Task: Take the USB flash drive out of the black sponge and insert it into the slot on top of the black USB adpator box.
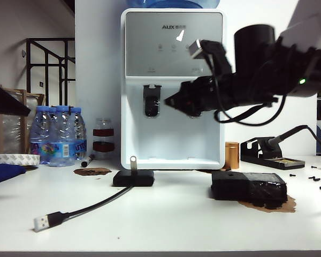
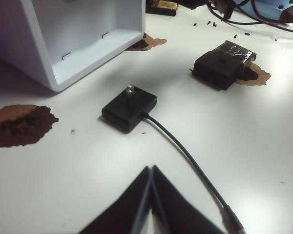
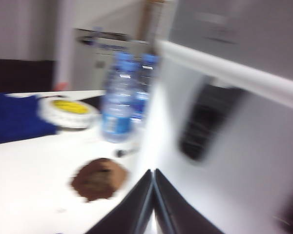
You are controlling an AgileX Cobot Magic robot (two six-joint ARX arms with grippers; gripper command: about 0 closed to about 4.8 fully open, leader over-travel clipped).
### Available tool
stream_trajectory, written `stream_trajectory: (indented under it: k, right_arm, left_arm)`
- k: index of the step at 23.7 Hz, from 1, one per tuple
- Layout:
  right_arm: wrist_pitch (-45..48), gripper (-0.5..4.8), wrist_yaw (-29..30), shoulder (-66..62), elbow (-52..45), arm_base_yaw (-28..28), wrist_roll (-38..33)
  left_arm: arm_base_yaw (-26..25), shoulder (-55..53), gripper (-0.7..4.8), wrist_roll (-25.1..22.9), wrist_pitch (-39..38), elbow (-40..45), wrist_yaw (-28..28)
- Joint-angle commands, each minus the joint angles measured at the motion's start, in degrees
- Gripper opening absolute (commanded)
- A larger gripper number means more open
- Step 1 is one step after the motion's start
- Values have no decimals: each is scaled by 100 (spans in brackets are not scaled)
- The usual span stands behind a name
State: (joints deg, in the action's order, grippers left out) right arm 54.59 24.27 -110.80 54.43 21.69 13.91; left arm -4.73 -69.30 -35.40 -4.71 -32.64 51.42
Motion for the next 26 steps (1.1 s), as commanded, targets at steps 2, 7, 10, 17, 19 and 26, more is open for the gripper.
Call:
stream_trajectory:
  k: [2,7,10,17,19,26]
  right_arm:
    - [369,-2,-1010,380,-264,-39,-175]
    - [1443,-2,-1663,981,-1025,-109,-313]
    - [1335,-2,-1692,1504,-1475,-313,-638]
    - [756,-2,-2046,2953,-2509,-708,-782]
    - [407,-2,-2006,3370,-2723,-857,-1005]
    - [-481,-2,-1893,5060,-3545,-1281,-1029]
  left_arm:
    - [7,0,-4,-17,131,-2,17]
    - [4,2,-4,-17,133,-2,15]
    - [4,2,-4,-15,136,-2,-48]
    - [-46,11,-4,721,741,-4,-1156]
    - [-127,81,-4,1270,1187,-4,-1591]
    - [-579,946,-4,2594,2822,-20,-3377]
